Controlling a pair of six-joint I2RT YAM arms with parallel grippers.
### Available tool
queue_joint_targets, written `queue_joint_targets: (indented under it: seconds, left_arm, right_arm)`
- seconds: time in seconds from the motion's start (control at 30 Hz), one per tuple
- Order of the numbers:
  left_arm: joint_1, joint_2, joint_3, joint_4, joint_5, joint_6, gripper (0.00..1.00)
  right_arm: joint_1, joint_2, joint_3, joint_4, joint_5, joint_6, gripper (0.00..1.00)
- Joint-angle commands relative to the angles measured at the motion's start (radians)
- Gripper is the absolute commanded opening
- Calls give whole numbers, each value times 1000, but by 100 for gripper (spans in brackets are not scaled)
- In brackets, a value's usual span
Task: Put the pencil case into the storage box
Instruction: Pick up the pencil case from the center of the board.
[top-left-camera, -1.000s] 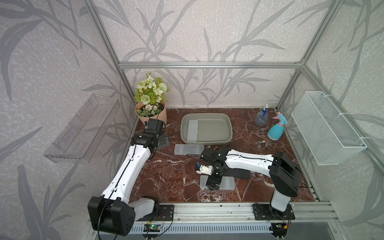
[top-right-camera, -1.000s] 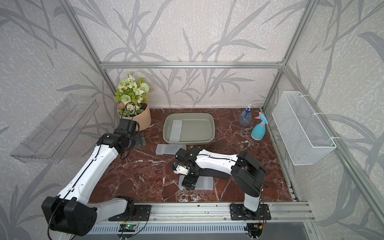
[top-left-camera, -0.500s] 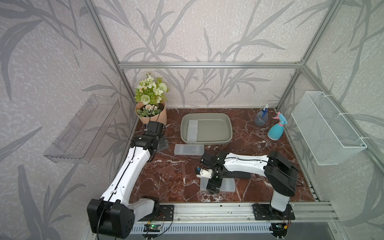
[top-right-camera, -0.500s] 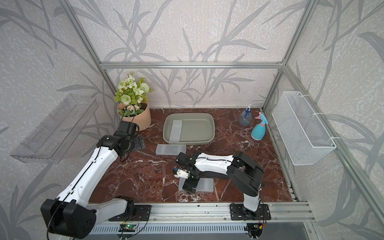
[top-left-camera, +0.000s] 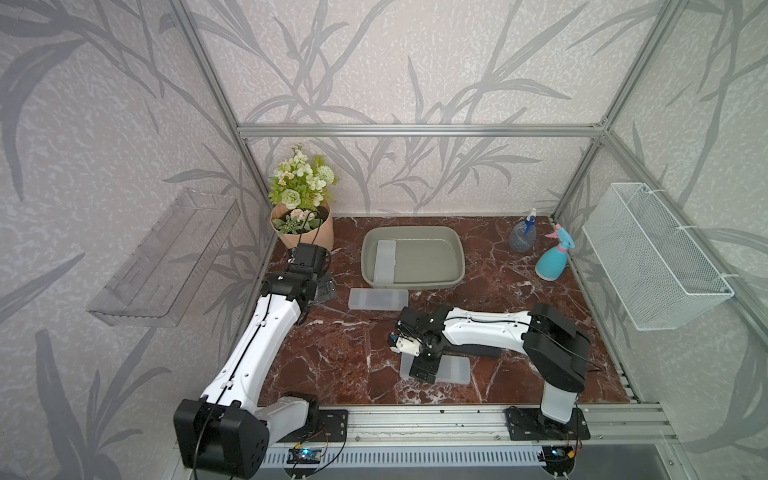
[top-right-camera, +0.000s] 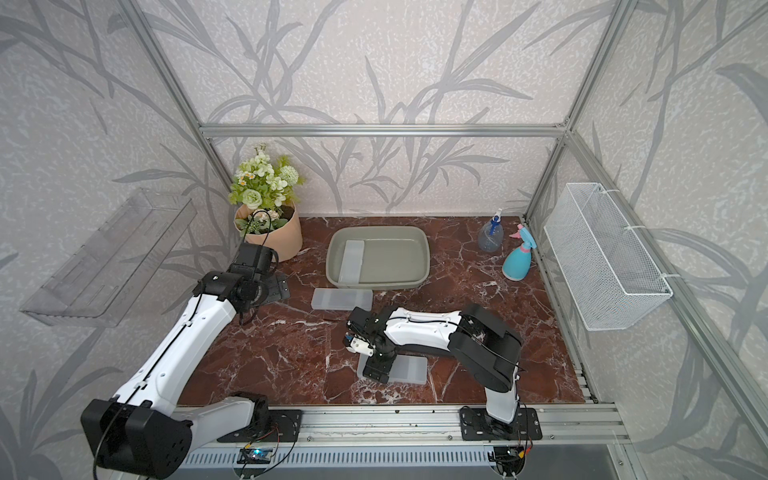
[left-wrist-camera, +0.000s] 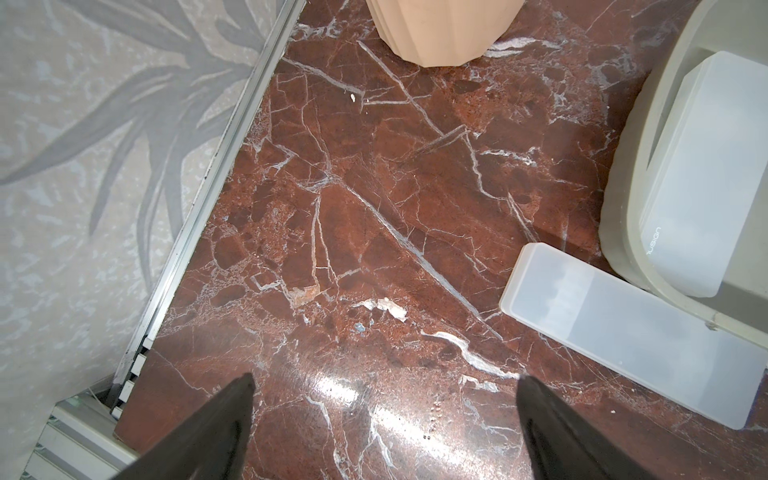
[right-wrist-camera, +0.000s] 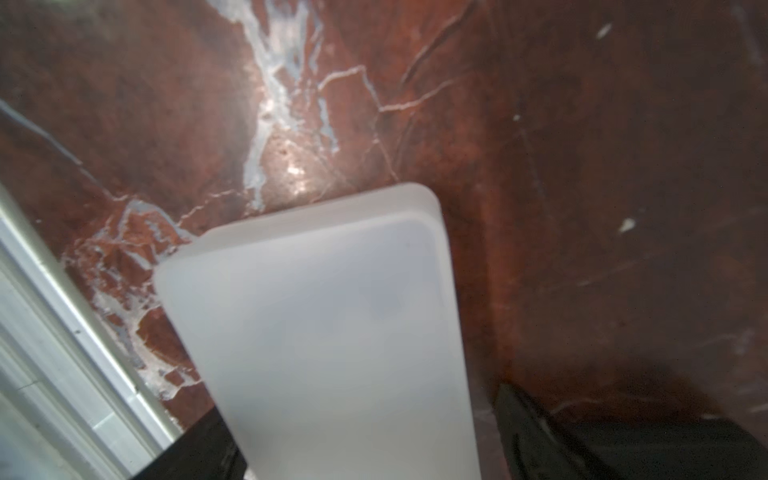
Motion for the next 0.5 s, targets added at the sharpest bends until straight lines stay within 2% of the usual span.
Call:
queue_joint_targets:
  seconds: [0.0, 0.1, 0.27, 0.37, 0.47]
  left_arm:
    - [5, -19, -3, -16, -27, -5, 100]
    - [6, -19, -4, -13, -26, -5, 100]
    - [5, -18, -3, -12, -29, -3, 100]
    - [6, -18, 0, -13, -33, -2, 100]
    - [7, -17, 3, -12, -35, -1, 100]
  right_arm:
    - [0, 77, -27, 14, 79, 37, 92]
    - [7, 72, -21, 22, 108, 42, 90]
    - [7, 66, 28, -15, 134, 44, 78]
    - [8, 50, 102, -77, 142, 42, 71]
    - [6, 20, 208, -156, 130, 47, 69]
